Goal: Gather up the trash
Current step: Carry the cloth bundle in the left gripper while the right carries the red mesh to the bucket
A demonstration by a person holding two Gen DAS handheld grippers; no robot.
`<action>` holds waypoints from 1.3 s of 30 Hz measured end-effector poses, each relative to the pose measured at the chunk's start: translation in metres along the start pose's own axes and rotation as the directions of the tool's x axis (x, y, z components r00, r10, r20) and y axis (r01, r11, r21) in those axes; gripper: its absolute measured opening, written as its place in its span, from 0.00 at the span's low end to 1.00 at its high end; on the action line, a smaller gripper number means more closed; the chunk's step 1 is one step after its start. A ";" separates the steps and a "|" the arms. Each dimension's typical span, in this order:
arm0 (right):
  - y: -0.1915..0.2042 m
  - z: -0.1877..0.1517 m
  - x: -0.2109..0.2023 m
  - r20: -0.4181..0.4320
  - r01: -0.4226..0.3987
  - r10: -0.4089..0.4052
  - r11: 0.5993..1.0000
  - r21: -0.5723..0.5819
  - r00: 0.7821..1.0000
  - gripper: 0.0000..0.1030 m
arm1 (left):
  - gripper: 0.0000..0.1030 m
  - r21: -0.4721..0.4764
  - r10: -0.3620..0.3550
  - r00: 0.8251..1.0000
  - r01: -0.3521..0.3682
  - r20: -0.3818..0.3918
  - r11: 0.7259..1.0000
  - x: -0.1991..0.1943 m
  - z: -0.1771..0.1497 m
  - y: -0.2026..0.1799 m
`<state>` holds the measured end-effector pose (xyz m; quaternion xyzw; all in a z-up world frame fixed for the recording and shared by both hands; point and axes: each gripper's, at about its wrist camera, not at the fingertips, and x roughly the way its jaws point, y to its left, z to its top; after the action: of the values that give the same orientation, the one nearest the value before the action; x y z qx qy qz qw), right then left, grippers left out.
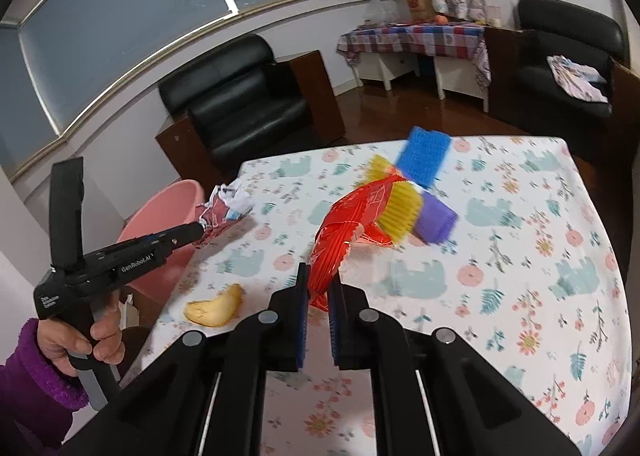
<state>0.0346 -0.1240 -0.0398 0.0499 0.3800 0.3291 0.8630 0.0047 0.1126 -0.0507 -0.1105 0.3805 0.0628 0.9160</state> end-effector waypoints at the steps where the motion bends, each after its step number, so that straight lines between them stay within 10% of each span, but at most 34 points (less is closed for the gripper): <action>1: 0.005 0.003 0.001 0.000 -0.009 0.009 1.000 -0.009 1.000 0.08 | 0.20 -0.011 -0.002 1.000 0.002 0.014 1.000 -0.006 0.002 0.002; 17: 0.134 0.054 0.047 -0.020 -0.204 0.205 0.952 -0.228 0.979 0.08 | 0.20 -0.209 0.192 0.978 -0.171 0.087 0.963 -0.068 0.004 0.090; 39: 0.234 0.048 0.152 -0.176 -0.226 0.173 0.910 -0.347 0.969 0.08 | 0.20 -0.341 0.270 0.963 -0.246 0.024 0.907 -0.064 -0.014 0.156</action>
<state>0.0185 0.1578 -0.0218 -0.0958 0.3651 0.4832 0.7899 -0.0805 0.2583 -0.0388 -0.2113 0.3430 0.2509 0.8802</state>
